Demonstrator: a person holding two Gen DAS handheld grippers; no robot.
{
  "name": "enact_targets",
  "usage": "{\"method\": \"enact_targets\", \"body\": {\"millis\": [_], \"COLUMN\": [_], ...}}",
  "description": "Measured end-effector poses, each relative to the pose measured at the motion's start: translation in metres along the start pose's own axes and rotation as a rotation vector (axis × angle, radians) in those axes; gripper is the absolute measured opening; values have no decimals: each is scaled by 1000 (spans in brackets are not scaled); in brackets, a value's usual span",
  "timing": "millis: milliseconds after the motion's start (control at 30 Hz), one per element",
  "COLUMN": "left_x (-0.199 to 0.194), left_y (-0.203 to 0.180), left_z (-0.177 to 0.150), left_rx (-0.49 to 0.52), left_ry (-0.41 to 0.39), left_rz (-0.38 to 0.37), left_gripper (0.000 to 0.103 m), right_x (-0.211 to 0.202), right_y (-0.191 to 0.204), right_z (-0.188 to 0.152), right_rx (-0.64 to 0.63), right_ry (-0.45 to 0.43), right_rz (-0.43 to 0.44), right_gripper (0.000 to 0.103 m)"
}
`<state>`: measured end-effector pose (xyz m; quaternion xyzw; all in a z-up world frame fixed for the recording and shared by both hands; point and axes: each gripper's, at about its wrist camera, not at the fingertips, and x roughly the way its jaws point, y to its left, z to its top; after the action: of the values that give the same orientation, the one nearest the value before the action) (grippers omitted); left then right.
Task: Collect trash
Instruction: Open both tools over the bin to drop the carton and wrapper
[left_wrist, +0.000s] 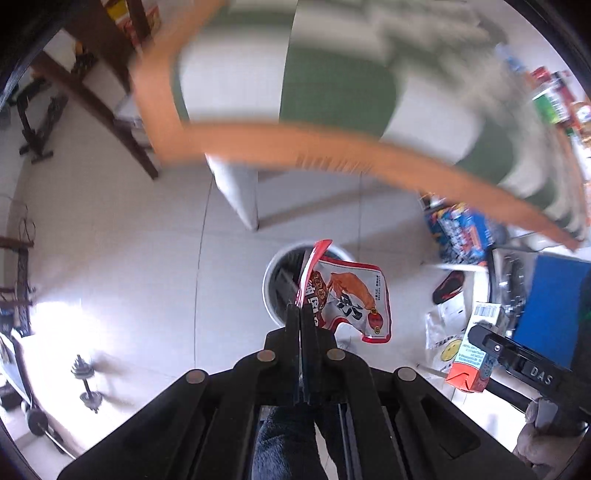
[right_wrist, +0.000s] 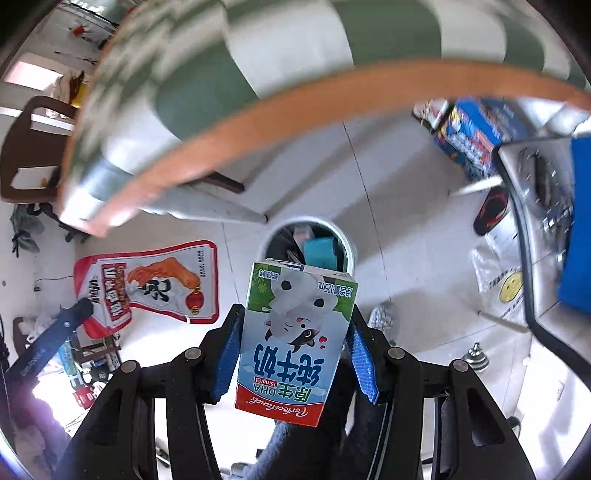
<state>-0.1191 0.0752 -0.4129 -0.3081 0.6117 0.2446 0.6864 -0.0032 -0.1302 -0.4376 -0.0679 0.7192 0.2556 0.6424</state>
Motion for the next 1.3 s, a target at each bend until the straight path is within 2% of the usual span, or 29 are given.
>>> {"method": "enact_targets", "body": {"millis": [167, 300, 500, 533, 600, 633, 667, 800, 1000, 1300], "left_x": [110, 189, 262, 272, 283, 283, 283, 277, 261, 224], "left_y": [7, 5, 8, 10, 14, 20, 23, 37, 38, 22], "left_z": [-2, 0, -1, -2, -5, -8, -9, -16, -20, -32], "left_rx": [-29, -16, -29, -34, -35, -39, -44, -53, -30, -10], "left_ry": [92, 139, 198, 209, 202, 193, 184, 169, 145, 121], "left_rz": [-18, -45, -43, -38, 0, 18, 37, 73, 129, 141], "left_gripper": [0, 1, 5, 8, 36, 74, 98, 103, 103, 103], "right_x": [92, 183, 299, 312, 340, 347, 355, 365, 343, 307], "right_y": [-23, -44, -70, -74, -79, -79, -80, -79, -66, -56], "right_z": [7, 18, 32, 34, 37, 38, 38, 37, 33, 23], "right_rx": [3, -1, 14, 21, 29, 29, 23, -19, -117, -181], "right_ry": [39, 79, 128, 134, 156, 159, 162, 148, 88, 66], "right_rz": [-9, 10, 56, 65, 85, 89, 79, -2, -145, -215], "right_gripper": [55, 55, 57, 58, 76, 95, 101, 103, 103, 103]}}
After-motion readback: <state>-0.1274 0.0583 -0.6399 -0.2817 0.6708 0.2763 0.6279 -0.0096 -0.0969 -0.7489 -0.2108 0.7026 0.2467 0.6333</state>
